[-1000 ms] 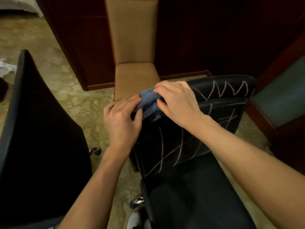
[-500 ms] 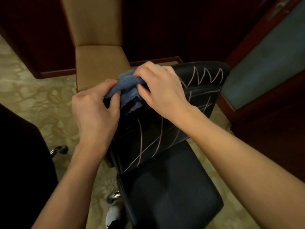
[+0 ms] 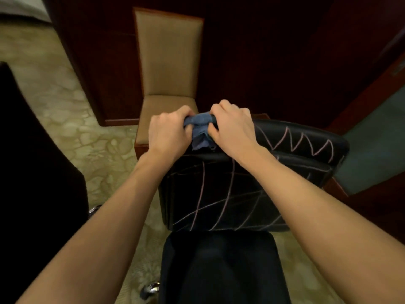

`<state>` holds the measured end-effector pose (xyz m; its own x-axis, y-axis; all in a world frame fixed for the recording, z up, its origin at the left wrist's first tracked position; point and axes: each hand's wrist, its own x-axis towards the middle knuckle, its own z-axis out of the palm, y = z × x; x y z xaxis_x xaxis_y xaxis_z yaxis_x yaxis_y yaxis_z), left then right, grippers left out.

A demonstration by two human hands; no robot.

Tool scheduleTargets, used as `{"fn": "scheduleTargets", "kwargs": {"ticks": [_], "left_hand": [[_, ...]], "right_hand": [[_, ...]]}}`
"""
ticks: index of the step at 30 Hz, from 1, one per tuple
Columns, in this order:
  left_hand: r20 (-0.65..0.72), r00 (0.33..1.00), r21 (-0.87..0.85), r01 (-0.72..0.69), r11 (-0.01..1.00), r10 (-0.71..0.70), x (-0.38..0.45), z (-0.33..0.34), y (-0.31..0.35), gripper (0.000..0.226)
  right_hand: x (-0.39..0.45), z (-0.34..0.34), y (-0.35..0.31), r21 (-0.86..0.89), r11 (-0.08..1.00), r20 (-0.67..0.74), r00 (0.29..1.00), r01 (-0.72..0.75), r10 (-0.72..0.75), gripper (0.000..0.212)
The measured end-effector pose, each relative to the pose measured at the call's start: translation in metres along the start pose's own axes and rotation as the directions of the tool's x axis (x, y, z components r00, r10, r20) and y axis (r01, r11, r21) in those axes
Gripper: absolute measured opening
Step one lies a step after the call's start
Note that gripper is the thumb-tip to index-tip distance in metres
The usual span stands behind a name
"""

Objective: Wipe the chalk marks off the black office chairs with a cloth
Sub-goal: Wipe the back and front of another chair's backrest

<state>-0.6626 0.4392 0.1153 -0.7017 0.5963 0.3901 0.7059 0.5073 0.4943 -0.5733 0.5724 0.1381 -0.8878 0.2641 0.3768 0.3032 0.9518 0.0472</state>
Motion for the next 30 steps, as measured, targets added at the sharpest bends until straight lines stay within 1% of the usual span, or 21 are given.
{"fn": "scheduleTargets", "kwargs": {"ticks": [4,8,10,12,16,19,22,24,26,28,30], "left_hand": [[-0.024,0.997,-0.018,0.077,0.997,-0.078,0.002,0.015,0.02,0.025],[0.011,0.998,0.082,0.061,0.995,-0.062,0.012,0.02,0.05,0.032],[0.058,0.998,0.113,0.015,0.994,-0.021,0.021,0.026,0.075,0.031],[0.092,0.995,0.126,-0.035,0.991,0.023,0.03,0.039,0.101,0.029],[0.141,0.982,0.094,-0.141,0.986,0.127,0.05,0.078,0.162,0.024],[0.159,0.968,0.106,-0.211,0.972,0.193,0.051,0.107,0.205,0.025],[0.181,0.957,0.116,-0.249,0.961,0.227,0.046,0.124,0.235,0.025],[0.215,0.948,0.099,-0.262,0.96,0.236,0.047,0.126,0.237,0.026],[0.223,0.941,0.094,-0.281,0.955,0.255,0.048,0.118,0.224,0.028],[0.201,0.944,0.1,-0.285,0.953,0.262,0.05,0.105,0.204,0.029],[0.17,0.956,0.108,-0.258,0.96,0.238,0.052,0.089,0.18,0.029]], "right_hand": [[-0.001,-0.004,0.025,-0.018,0.999,0.038,0.998,0.041,-0.04,0.023],[-0.009,-0.012,0.059,-0.012,0.991,0.032,0.991,0.134,-0.134,0.021],[-0.019,-0.016,0.085,-0.019,0.992,0.049,0.991,0.126,-0.125,0.023],[-0.029,-0.02,0.114,-0.017,0.996,0.053,0.995,0.086,-0.085,0.023],[-0.054,-0.033,0.177,-0.015,0.998,0.055,0.997,-0.058,0.059,0.021],[-0.081,-0.041,0.218,-0.043,0.984,0.055,0.983,-0.173,0.175,0.018],[-0.101,-0.044,0.242,-0.053,0.964,0.05,0.964,-0.26,0.262,0.016],[-0.104,-0.043,0.243,-0.076,0.96,0.056,0.96,-0.27,0.274,0.016],[-0.1,-0.044,0.236,-0.093,0.966,0.06,0.967,-0.242,0.248,0.017],[-0.087,-0.045,0.221,-0.088,0.977,0.062,0.977,-0.197,0.202,0.018],[-0.067,-0.044,0.197,-0.062,0.985,0.061,0.985,-0.16,0.164,0.017]]}}
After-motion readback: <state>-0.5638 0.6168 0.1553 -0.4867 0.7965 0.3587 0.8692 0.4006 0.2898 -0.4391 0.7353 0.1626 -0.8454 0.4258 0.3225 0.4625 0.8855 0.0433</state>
